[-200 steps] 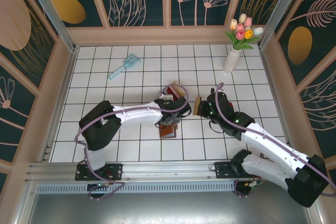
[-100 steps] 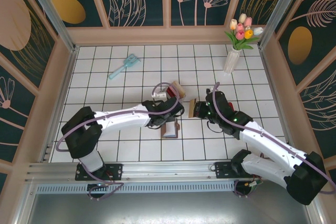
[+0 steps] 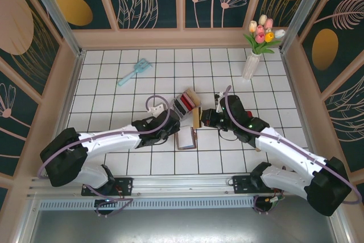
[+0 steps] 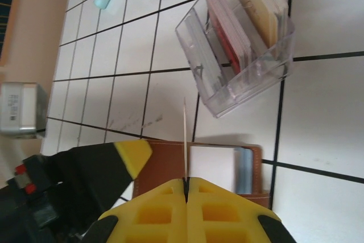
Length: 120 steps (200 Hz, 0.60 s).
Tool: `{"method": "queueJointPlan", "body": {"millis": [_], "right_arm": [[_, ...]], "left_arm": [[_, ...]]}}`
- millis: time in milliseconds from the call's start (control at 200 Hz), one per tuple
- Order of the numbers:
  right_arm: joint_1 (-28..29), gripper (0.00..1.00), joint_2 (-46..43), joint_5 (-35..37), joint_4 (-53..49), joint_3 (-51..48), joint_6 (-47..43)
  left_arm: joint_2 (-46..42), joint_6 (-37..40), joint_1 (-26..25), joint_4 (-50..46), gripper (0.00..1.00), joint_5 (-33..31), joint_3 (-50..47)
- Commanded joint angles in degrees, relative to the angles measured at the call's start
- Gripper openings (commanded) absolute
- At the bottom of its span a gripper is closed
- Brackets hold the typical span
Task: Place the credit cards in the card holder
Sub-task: Open the card holder at the center of the table.
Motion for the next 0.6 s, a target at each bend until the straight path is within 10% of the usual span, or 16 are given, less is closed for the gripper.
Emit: {"method": "queueJointPlan", "body": {"millis": [0, 596], "right_arm": [[0.7, 0.0, 0.78, -2.42, 1.71, 2.52, 1.8], [13.7, 0.0, 15.32, 21.4, -14.1, 9.69, 5.11]], "left_arm": [[-1.51, -3.12, 0.47, 8.13, 0.0, 2.61, -2.42], [-2.34, -5.6, 1.76, 12.77, 0.0, 3.99, -6.5]]}}
